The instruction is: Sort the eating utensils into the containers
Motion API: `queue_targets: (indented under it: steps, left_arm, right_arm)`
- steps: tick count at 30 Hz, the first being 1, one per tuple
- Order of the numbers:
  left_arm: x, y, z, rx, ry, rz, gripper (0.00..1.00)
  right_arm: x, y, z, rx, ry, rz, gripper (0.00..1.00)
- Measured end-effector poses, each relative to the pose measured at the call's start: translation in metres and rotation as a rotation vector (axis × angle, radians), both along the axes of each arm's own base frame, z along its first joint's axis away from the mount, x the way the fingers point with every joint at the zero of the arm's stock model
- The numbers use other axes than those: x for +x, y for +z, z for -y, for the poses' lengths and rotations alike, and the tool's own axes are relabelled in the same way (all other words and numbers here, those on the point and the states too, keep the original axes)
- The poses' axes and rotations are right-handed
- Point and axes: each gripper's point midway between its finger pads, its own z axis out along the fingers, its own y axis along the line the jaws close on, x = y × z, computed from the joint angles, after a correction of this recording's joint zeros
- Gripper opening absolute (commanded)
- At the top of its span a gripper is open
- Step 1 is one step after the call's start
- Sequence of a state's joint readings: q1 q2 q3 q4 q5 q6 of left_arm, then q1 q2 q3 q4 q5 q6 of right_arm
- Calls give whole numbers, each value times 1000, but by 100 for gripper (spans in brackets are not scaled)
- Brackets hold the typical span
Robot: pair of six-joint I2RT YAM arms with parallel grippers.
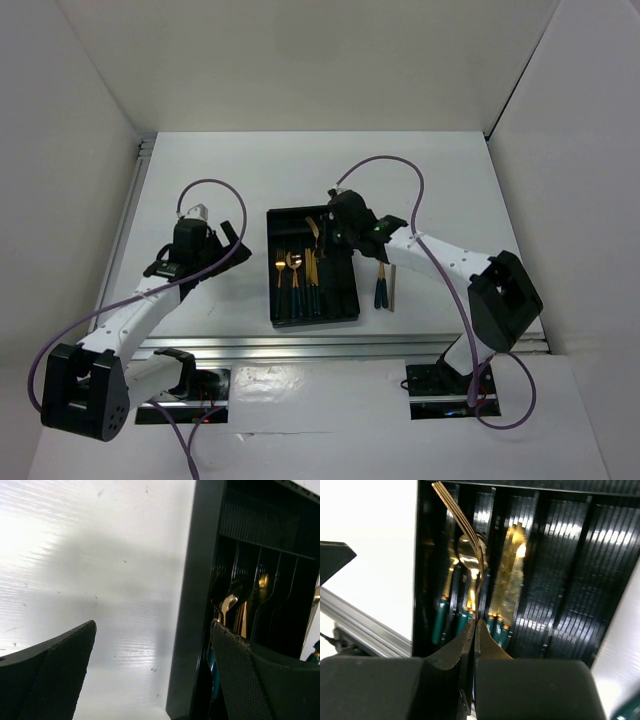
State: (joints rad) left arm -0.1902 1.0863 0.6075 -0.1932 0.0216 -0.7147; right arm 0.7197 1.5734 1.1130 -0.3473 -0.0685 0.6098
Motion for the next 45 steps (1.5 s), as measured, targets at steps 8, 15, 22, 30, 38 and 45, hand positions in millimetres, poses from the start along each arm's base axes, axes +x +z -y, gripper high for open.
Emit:
queue_targets:
  steps: [8,15,22,30,38,45]
  left_arm:
    - [3,2,-5,3,20,17,100]
    - [5,6,-11,10,53,31,100]
    - [5,6,-14,5,80,28,100]
    - [5,3,-21,4,119,13,100]
    - [5,2,-25,9,133,9,100]
    - [5,2,-25,8,133,9,100]
  right_arm:
    - [-1,5,-17,42,-2,9,0]
    - [-1,-3,-28,35,5,-4,0]
    - [2,-6,-29,28,-3,4,0]
    - [3,-14,-32,19,-1,0,0]
    - [1,-14,-45,57,21,-1,0]
    - [-7,-19,-59,114,-4,-69,0]
